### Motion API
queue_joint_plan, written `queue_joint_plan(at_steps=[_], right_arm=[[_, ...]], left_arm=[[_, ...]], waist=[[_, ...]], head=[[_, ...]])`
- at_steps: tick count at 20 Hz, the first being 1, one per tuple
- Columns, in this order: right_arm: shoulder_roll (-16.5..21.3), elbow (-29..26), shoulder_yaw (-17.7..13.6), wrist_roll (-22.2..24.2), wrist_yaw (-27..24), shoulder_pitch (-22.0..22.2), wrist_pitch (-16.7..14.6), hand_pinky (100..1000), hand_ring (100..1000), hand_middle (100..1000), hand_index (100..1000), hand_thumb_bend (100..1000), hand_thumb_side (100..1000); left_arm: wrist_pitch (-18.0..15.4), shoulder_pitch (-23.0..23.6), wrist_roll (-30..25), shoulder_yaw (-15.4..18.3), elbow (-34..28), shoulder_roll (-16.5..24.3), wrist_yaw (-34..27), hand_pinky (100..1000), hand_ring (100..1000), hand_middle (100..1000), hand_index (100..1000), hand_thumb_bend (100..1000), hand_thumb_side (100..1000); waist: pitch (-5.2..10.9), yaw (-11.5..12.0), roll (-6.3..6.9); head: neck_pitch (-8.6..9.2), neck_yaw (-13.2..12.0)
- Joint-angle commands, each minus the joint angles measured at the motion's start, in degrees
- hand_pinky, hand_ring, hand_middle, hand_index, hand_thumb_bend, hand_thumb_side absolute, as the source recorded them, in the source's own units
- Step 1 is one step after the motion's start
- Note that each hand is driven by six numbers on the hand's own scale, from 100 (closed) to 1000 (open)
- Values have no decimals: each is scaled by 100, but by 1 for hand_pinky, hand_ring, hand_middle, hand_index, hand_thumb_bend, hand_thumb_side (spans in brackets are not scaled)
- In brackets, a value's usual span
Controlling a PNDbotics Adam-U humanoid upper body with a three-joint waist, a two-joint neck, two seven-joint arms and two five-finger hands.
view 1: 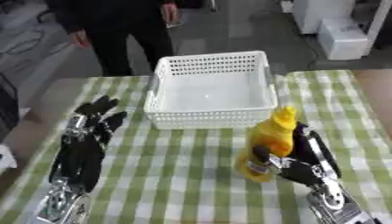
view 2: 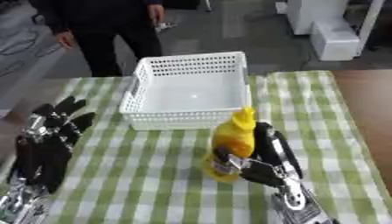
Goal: Pick up objects on the table and place them in the box.
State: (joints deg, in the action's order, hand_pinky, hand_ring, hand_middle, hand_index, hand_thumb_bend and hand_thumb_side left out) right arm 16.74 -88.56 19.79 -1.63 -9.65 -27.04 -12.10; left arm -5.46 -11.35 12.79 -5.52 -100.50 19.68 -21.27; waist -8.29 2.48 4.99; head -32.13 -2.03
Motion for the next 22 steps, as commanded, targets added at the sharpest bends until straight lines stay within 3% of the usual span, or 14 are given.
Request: queue_joint_plan(at_steps=[1,12,22], right_arm=[[275,-441,-2,2,-227,-154,175,100,100,100,154,665,244],[1059,-1014,84,18,-581,-547,475,100,100,100,143,659,253],[1243,-845,20,-140,-688,-1099,617,100,100,100,140,658,255]], left_arm=[[-13,3,37,87,-51,161,8,912,814,857,943,104,1000],[-12,44,28,81,-21,186,-1,911,814,856,942,107,1000],[-9,101,55,103,29,165,20,910,814,856,942,104,1000]], waist=[[123,-20,-29],[267,-18,-27],[272,73,8]], head=[[26,-33],[119,-24],[177,15]])
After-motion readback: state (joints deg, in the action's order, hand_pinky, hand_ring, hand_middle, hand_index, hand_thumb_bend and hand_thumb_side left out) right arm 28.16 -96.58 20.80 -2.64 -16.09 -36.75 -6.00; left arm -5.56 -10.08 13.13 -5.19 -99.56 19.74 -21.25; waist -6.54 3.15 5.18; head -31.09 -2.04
